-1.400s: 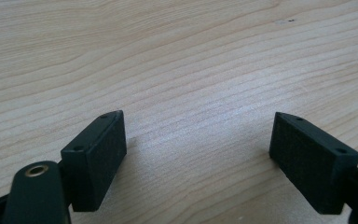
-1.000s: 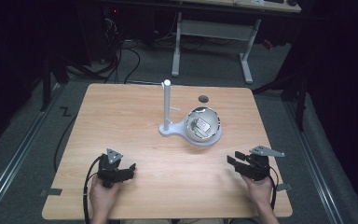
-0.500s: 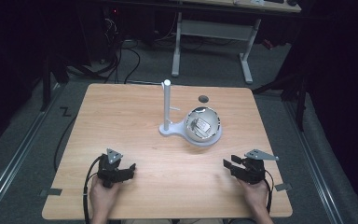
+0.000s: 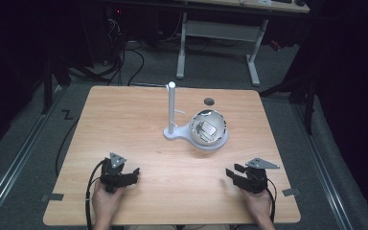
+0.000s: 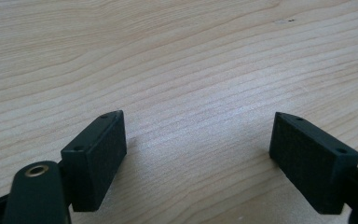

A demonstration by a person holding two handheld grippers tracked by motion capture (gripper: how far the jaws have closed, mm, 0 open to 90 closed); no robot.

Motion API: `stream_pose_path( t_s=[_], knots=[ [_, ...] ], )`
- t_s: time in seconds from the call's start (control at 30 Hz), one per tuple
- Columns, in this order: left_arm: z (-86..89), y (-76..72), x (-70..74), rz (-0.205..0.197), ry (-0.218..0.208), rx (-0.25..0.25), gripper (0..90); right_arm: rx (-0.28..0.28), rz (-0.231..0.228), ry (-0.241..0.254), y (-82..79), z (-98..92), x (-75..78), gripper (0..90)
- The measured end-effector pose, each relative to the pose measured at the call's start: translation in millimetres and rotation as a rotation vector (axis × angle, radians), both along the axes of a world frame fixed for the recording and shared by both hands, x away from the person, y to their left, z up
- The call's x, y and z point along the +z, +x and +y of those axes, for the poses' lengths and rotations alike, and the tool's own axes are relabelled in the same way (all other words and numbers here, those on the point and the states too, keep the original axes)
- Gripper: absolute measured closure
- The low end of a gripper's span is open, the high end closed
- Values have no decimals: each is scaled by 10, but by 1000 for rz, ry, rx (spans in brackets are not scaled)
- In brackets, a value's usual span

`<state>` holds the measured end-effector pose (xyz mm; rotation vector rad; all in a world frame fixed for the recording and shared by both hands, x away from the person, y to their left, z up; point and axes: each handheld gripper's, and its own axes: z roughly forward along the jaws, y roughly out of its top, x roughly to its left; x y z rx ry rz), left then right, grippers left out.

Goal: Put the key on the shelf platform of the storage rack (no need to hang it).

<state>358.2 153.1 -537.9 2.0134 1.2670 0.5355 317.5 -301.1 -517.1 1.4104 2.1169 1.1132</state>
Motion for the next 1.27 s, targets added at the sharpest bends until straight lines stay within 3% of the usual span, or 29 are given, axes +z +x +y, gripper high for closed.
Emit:
stream_pose_path(
  t_s=[0.63, 0.87, 1.27],
  knots=[
    [0, -1, 0, 0, 1, 0, 191, 15, 3, -96, -79, 105, -133, 508],
    [1, -4, 1, 1, 0, -1, 191, 38, -5, -165, -81, 167, -142, 461],
    [1, -4, 1, 1, -1, -1, 192, 43, -4, -165, -67, 166, -143, 441]
  ],
)
